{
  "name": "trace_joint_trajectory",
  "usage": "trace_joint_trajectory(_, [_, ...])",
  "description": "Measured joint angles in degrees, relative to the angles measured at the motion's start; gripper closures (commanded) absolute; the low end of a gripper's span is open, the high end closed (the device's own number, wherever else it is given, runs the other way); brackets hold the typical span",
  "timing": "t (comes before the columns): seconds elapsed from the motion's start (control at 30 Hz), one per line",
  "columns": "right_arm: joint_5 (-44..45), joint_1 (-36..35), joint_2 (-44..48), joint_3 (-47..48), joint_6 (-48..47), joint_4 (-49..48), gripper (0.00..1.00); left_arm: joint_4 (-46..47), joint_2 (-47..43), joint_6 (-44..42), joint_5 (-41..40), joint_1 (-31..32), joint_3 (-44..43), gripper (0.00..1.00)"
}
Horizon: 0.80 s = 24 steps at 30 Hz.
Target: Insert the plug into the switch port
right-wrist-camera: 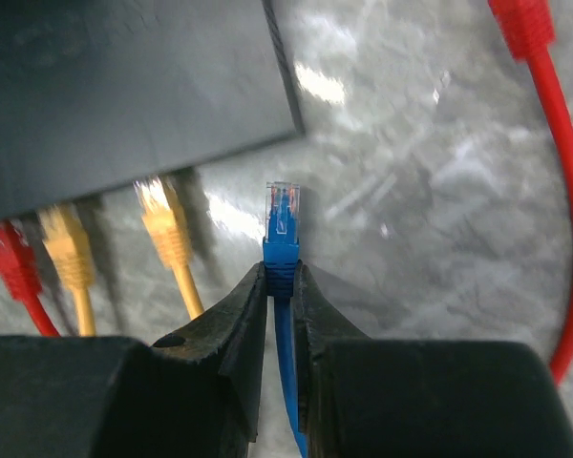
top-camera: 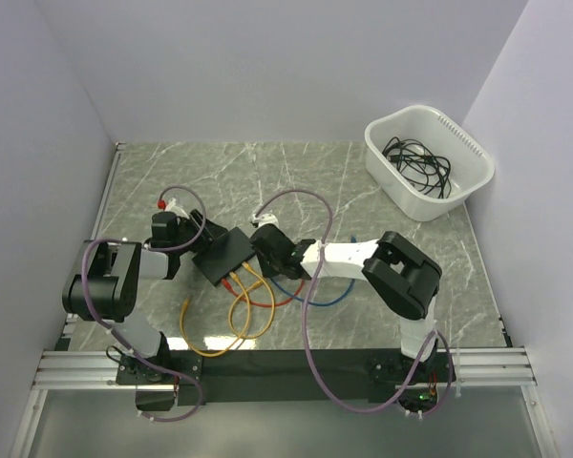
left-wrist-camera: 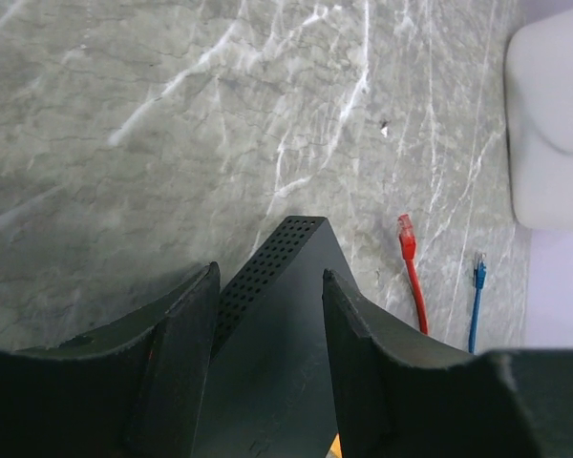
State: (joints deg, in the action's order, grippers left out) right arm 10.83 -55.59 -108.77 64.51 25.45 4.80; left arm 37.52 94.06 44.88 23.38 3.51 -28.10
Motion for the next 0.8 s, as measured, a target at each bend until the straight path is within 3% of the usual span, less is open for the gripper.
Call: trace_joint_trajectory(0.8, [-2.75,1.79,-3.10,4.81,-0.85,2.08,1.00,1.75,3.19,-1.25,2.21,1.99,-2.99,0.49])
